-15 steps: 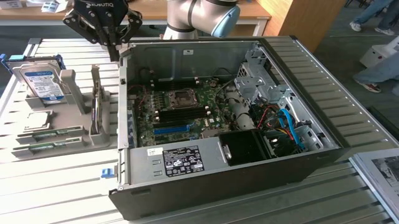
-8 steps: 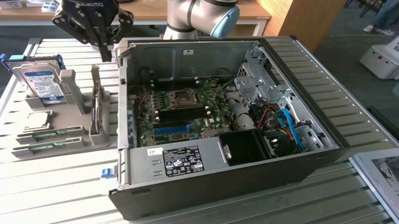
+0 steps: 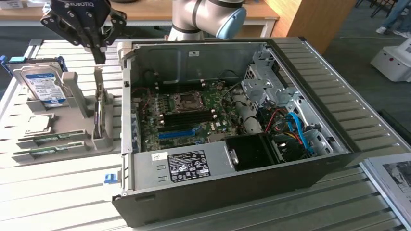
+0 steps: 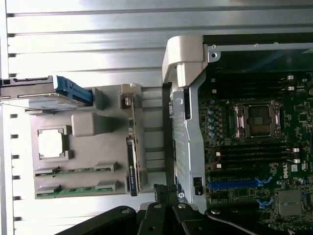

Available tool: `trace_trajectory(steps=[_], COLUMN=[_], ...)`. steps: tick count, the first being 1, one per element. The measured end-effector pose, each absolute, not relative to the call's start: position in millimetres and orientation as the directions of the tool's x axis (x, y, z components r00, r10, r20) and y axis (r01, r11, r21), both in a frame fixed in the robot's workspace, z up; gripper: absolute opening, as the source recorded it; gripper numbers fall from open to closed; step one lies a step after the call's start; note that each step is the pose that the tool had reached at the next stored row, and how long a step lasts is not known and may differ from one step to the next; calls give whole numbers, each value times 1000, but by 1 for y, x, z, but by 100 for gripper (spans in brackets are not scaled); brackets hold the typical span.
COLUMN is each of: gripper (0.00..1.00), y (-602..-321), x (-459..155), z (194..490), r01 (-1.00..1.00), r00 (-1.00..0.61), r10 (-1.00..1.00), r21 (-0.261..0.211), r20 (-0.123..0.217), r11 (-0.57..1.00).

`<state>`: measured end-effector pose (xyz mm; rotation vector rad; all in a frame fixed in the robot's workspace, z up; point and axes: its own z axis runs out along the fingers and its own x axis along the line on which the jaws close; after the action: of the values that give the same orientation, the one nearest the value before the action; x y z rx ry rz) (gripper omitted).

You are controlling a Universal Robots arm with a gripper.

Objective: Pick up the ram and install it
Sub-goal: 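Reach for the ram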

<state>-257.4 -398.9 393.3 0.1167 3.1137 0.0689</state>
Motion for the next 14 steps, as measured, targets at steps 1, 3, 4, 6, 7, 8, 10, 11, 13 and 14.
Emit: trace_trajectory(steps=[1, 3, 4, 6, 7, 8, 10, 11, 13, 14], gripper=[10, 10, 10, 10, 10, 10, 10, 10, 10, 10], y=[-399, -399, -399, -399, -399, -399, -399, -399, -399, -399], x=[-260, -264, -266, -270, -273, -275, -279, -282, -286, -288], z=[393, 393, 393, 393, 393, 393, 393, 393, 393, 393], r01=[74, 74, 74, 74, 74, 74, 74, 74, 74, 74], r00=[-997, -997, -997, -997, -997, -997, -997, -997, -997, -997], r10=[75, 75, 75, 75, 75, 75, 75, 75, 75, 75], r21=[45, 45, 45, 45, 45, 45, 45, 45, 45, 45], r20=[-23, -23, -23, -23, -23, -23, -23, -23, -23, -23], r11=[996, 996, 996, 996, 996, 996, 996, 996, 996, 996])
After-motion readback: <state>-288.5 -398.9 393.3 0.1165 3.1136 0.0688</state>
